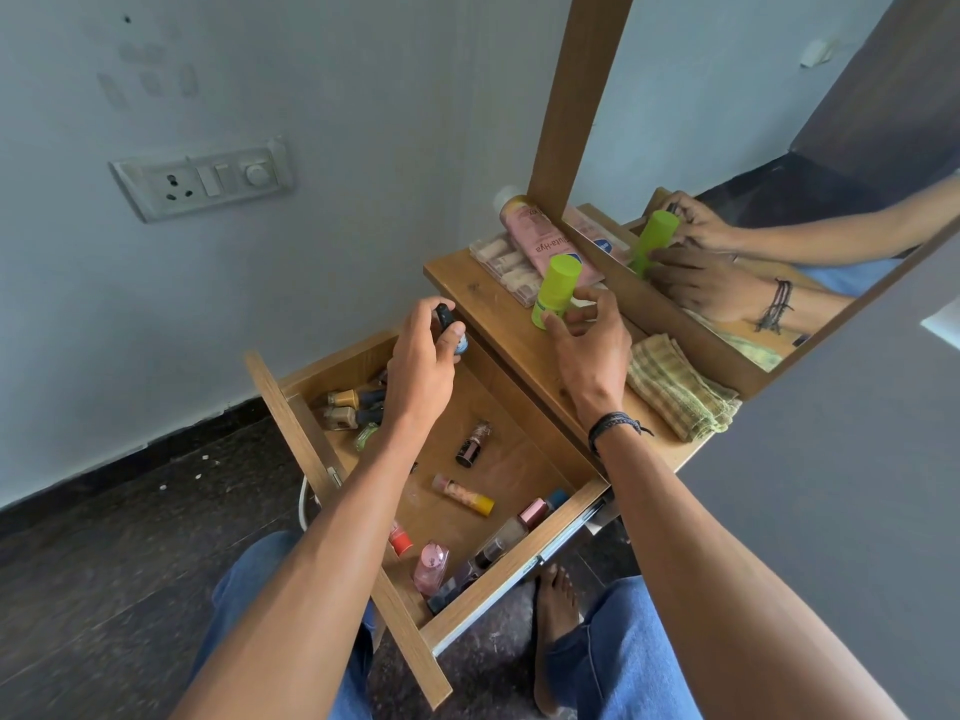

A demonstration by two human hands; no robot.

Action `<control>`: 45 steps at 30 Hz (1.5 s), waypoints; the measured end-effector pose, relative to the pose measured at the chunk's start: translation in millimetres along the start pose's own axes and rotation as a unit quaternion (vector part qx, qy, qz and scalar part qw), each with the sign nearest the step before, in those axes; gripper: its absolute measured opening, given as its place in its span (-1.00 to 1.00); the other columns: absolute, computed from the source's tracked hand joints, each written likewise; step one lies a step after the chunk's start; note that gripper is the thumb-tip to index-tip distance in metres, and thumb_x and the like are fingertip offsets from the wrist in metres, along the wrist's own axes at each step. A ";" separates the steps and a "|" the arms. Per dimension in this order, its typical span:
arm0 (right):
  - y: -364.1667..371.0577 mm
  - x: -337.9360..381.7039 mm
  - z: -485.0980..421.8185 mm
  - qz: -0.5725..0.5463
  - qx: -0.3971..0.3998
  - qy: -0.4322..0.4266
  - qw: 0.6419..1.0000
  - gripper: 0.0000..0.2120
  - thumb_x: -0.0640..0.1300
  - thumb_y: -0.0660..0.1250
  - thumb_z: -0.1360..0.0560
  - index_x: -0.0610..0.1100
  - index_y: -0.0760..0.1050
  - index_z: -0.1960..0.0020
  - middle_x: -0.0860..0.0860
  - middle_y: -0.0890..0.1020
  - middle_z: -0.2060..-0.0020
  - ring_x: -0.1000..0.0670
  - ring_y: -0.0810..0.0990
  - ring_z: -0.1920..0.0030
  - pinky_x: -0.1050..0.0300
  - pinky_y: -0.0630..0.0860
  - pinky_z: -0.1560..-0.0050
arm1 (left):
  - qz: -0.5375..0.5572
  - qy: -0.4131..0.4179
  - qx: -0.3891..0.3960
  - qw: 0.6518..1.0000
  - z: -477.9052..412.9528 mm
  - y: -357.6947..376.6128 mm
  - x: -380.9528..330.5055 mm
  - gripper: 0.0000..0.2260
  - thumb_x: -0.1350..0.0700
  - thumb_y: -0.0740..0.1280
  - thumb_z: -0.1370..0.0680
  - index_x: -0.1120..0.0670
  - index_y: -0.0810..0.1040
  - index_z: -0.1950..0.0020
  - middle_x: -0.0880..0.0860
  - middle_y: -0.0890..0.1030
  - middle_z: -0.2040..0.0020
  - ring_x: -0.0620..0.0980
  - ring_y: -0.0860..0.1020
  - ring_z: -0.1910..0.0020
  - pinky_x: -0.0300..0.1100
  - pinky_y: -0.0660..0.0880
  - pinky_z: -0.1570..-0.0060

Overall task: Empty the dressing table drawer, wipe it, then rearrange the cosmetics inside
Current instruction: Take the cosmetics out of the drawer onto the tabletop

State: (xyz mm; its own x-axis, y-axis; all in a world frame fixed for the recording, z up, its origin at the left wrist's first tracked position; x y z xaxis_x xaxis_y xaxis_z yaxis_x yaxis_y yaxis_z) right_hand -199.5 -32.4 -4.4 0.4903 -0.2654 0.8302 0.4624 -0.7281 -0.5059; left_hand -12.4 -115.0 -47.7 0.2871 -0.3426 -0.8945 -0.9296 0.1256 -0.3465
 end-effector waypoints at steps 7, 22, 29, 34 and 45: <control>-0.7 3.0 2.1 -0.004 0.024 0.012 1.000 -0.54 -0.17 0.44 -0.47 -0.03 0.43 -0.33 0.05 0.60 0.04 0.19 0.58 0.16 0.11 0.56 0.07 | -0.001 -0.001 -0.001 1.000 -0.3 0.7 2.0 -0.72 0.07 0.29 -0.65 0.06 0.41 -0.34 0.09 0.52 -0.30 0.04 0.60 -0.19 0.03 0.68 0.04; -5.7 9.7 -18.0 0.074 -0.011 -0.013 0.997 -0.62 -0.33 0.21 -0.57 -0.11 0.57 -0.32 -0.05 0.41 -0.20 -0.04 0.48 0.04 0.01 0.48 -0.11 | 0.007 -0.019 -0.001 1.000 -1.3 0.3 2.1 -0.71 0.05 0.28 -0.65 0.06 0.42 -0.35 0.07 0.51 -0.29 0.04 0.60 -0.18 0.05 0.67 0.01; -5.0 9.6 -33.2 0.188 0.067 -0.070 0.977 -0.55 -0.38 0.26 -0.52 -0.11 0.53 -0.36 -0.10 0.37 -0.26 -0.26 0.55 -0.06 0.02 0.40 0.01 | 0.015 -0.015 -0.004 1.000 0.9 0.1 4.3 -0.71 0.01 0.27 -0.64 0.05 0.42 -0.34 0.07 0.51 -0.28 0.05 0.60 -0.17 0.05 0.68 0.05; -2.5 12.8 -36.0 0.263 0.062 -0.115 0.956 -0.59 -0.34 0.27 -0.50 -0.12 0.54 -0.32 -0.09 0.38 -0.25 -0.27 0.57 0.05 -0.08 0.47 0.18 | 0.020 -0.014 -0.003 1.000 0.9 0.4 4.9 -0.71 0.01 0.27 -0.64 0.04 0.42 -0.34 0.06 0.51 -0.28 0.04 0.61 -0.16 0.04 0.68 0.05; -3.8 9.4 -30.1 0.259 -0.002 -0.158 0.953 -0.67 -0.23 0.32 -0.55 -0.10 0.54 -0.30 -0.11 0.41 -0.26 -0.25 0.58 0.10 0.01 0.38 0.27 | 0.026 -0.018 -0.007 0.999 1.0 0.2 3.6 -0.72 0.05 0.28 -0.65 0.08 0.42 -0.34 0.07 0.51 -0.27 0.02 0.62 -0.13 -0.01 0.68 0.07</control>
State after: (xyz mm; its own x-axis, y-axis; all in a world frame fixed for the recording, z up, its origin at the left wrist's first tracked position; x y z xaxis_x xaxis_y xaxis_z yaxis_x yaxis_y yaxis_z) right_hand -218.9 -51.1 12.3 0.8503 -0.3871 0.3565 0.0954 -0.5528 -0.8278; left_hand -11.3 -115.2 -51.4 0.2463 -0.3021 -0.9209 -0.9465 0.1293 -0.2956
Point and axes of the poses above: each hand's wrist, its own z-axis away from the middle knuckle, its own y-axis out of the palm, x = y × z, the point moved 3 cm from there along -z, towards the middle knuckle
